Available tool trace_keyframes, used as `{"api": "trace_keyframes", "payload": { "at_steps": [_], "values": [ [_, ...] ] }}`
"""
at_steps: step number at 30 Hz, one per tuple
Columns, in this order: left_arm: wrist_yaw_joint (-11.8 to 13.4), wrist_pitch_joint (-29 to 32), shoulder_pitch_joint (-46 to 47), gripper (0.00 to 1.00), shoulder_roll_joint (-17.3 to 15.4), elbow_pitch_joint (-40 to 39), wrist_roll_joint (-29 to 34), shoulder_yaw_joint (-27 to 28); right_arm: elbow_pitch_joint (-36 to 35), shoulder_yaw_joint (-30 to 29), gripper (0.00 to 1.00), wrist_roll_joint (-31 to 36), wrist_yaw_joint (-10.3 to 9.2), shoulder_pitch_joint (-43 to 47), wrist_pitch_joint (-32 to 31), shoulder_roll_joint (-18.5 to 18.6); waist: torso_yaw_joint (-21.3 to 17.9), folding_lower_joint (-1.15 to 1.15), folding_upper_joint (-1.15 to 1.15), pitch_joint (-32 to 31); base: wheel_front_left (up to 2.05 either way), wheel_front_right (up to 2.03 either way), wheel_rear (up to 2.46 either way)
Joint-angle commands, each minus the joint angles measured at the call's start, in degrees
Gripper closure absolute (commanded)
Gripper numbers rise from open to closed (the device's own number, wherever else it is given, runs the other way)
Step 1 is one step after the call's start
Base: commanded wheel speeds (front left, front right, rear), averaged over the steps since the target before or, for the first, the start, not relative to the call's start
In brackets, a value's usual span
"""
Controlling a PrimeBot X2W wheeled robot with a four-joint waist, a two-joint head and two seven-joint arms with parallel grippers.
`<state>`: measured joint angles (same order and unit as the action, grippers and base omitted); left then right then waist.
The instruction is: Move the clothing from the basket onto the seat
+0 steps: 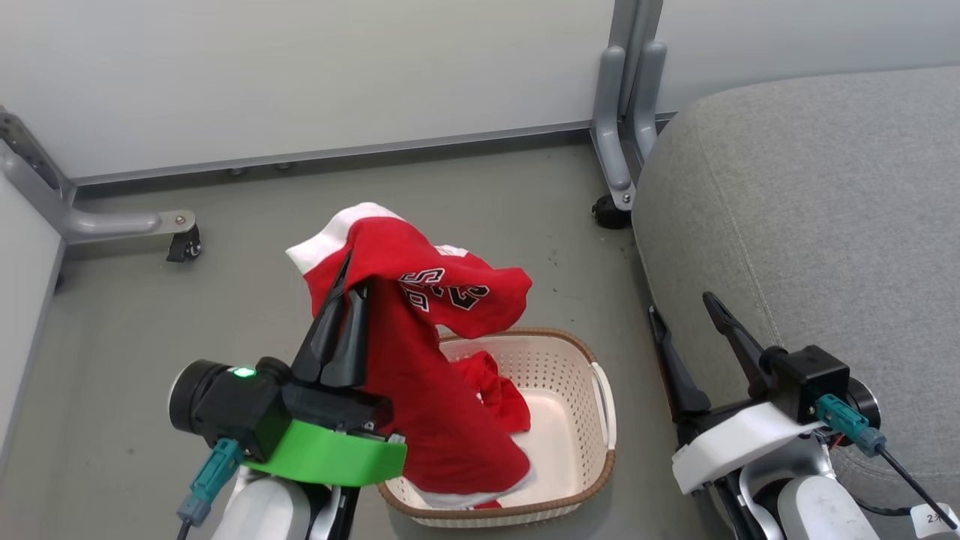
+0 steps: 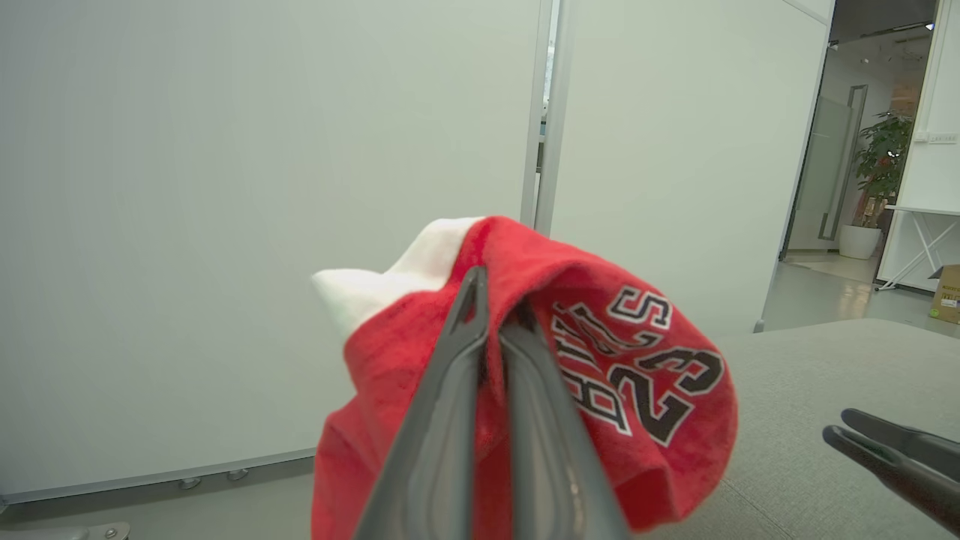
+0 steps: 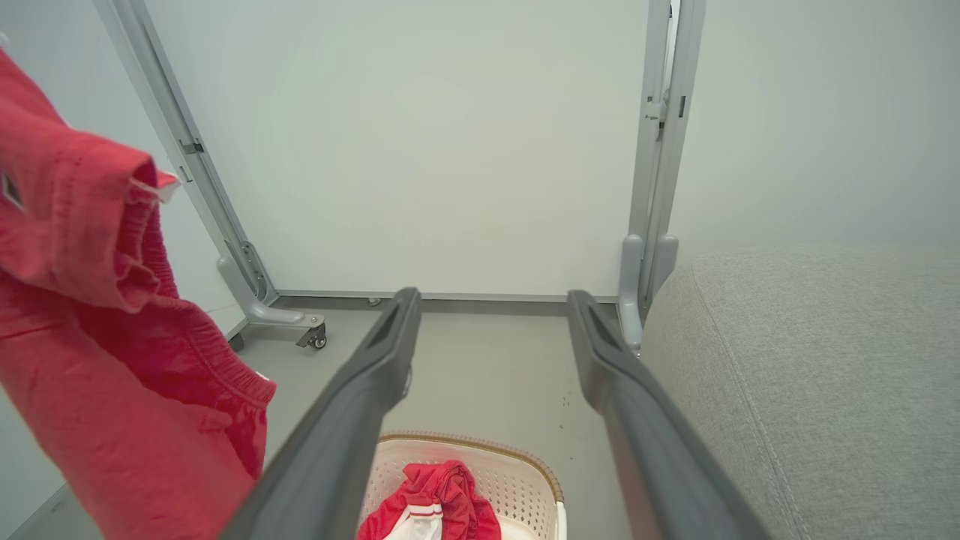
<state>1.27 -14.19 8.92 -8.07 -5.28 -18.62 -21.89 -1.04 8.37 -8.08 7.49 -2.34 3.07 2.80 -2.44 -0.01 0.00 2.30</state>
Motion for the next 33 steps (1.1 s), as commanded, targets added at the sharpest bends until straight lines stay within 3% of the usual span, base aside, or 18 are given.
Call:
{"api": "trace_keyframes", "payload": {
  "at_steps": [1, 19, 23, 33],
  "values": [
    [0.3, -0.02, -0.73, 1.0, -0.31, -0.32, -0.64, 0.13, -0.48, 0.05, 0.0, -0.56, 0.0, 0.85, -0.2, 0.17, 0.08, 0.01, 0.0, -0.26, 0.0, 0.0, 0.0],
    [0.58, 0.68, -0.58, 1.0, -0.92, -1.36, -1.04, -0.64, -1.26, 1.57, 0.0, -0.82, 0.0, 0.23, -1.08, 0.17, 0.18, 0.01, 0.0, 0.02, 0.0, 0.0, 0.0],
    [0.28, 0.69, 0.38, 1.0, -0.99, -1.67, -0.99, -1.02, -1.11, 5.8, 0.0, -2.76, 0.0, -1.22, -2.54, 0.78, 0.58, 0.01, 0.0, 0.71, 0.0, 0.0, 0.0],
    [-0.29, 0.76, 2.23, 1.0, -0.65, -1.92, -0.78, -2.23, 0.73, 22.73, 0.0, -11.44, 0.0, -9.26, -5.2, 5.01, 2.25, 0.01, 0.0, 2.26, 0.0, 0.0, 0.0]
  ]
}}
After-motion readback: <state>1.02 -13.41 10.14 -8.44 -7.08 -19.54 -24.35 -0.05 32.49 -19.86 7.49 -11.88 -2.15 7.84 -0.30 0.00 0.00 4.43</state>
